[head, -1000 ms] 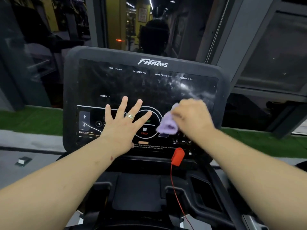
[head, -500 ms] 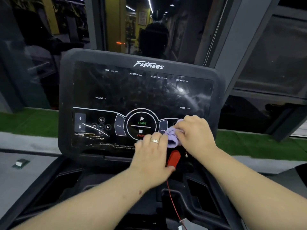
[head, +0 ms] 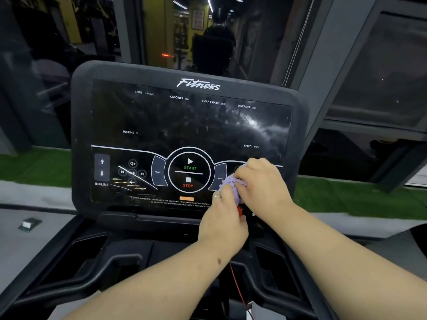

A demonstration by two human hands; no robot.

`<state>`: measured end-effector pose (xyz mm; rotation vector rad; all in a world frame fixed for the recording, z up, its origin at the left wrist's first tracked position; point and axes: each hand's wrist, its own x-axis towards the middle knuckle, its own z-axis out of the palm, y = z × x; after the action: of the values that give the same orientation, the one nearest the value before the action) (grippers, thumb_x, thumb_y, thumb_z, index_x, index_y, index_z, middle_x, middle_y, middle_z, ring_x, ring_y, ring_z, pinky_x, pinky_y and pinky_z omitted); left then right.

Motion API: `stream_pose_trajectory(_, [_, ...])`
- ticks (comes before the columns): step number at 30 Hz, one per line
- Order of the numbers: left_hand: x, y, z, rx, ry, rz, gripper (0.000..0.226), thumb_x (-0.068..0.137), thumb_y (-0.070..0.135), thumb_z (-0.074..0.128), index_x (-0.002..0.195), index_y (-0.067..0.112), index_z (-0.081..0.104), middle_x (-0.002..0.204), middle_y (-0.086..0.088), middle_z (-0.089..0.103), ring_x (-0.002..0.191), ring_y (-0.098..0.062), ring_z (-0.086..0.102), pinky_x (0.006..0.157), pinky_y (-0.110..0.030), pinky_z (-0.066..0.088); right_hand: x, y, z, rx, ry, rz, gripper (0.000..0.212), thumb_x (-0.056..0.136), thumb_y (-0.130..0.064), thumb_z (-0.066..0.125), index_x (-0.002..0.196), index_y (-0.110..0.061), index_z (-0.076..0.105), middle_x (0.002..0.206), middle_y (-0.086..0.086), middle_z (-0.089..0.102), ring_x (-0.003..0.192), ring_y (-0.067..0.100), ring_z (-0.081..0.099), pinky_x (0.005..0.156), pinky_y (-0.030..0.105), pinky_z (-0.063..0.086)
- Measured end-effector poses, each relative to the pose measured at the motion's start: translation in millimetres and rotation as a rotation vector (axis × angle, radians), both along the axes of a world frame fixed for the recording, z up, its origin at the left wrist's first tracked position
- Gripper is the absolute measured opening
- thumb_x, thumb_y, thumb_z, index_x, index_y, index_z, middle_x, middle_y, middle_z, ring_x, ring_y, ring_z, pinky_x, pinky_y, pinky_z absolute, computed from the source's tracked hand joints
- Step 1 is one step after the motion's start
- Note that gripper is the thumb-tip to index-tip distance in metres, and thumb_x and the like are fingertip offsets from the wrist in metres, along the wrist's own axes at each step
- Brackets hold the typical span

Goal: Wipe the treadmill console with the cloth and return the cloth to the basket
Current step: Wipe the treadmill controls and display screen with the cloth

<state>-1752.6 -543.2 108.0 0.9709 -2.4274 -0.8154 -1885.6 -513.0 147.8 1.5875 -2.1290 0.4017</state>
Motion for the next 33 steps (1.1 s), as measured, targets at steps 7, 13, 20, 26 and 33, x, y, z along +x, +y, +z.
stream_pose_trajectory(7, [14, -11, -1, 0.004, 0.010, 0.006, 0.059, 0.090, 0.023, 0.071, 0.130, 0.024, 0.027, 0.126, -0.003, 0.044, 0.095, -0.025, 0.063, 0.073, -0.030, 0.046, -2, 4, 0, -0.017, -0.021, 0.048, 0.010, 0.077, -0.019, 0.059, 0.077, -0.017, 0.068, 0.076, 0.000, 0.052, 0.071, 0.025, 0.045, 0.061, 0.041, 0.047])
stream_pose_trajectory(13, [53, -41, -2, -0.019, 0.011, 0.033, 0.055, 0.089, 0.022, 0.075, 0.118, 0.029, 0.028, 0.119, 0.001, 0.042, 0.095, -0.026, 0.061, 0.082, -0.039, 0.053, -2, 6, -1, -0.028, -0.026, 0.050, 0.010, 0.075, -0.009, 0.070, 0.081, -0.017, 0.071, 0.076, -0.001, 0.052, 0.072, 0.027, 0.047, 0.062, 0.041, 0.047])
stream_pose_trajectory(20, [63, -52, -3, -0.062, -0.047, 0.028, 0.043, 0.090, 0.025, 0.074, 0.110, 0.029, 0.036, 0.115, 0.007, 0.039, 0.091, -0.024, 0.061, 0.079, -0.032, 0.049, 0, 7, 0, -0.036, -0.030, 0.067, 0.015, 0.074, -0.006, 0.074, 0.084, -0.017, 0.073, 0.077, -0.001, 0.053, 0.073, 0.027, 0.048, 0.062, 0.040, 0.047])
stream_pose_trajectory(26, [65, -56, -6, -0.229, -0.159, -0.012, 0.035, 0.094, 0.034, 0.068, 0.117, 0.025, 0.044, 0.123, 0.003, 0.041, 0.088, -0.025, 0.061, 0.072, -0.031, 0.046, 16, 12, -28, -0.090, -0.094, 0.006, 0.007, 0.074, -0.008, 0.070, 0.075, -0.015, 0.068, 0.076, 0.005, 0.055, 0.072, 0.030, 0.051, 0.065, 0.041, 0.050])
stream_pose_trajectory(33, [50, -91, 32, -0.691, -0.103, -0.179, 0.056, 0.079, 0.017, 0.070, 0.132, 0.023, 0.058, 0.133, -0.005, 0.050, 0.114, -0.034, 0.050, 0.090, -0.048, 0.051, 7, 17, -11, 0.043, 0.065, 0.089, 0.006, 0.072, -0.016, 0.066, 0.068, -0.013, 0.064, 0.070, 0.006, 0.054, 0.068, 0.032, 0.053, 0.057, 0.039, 0.048])
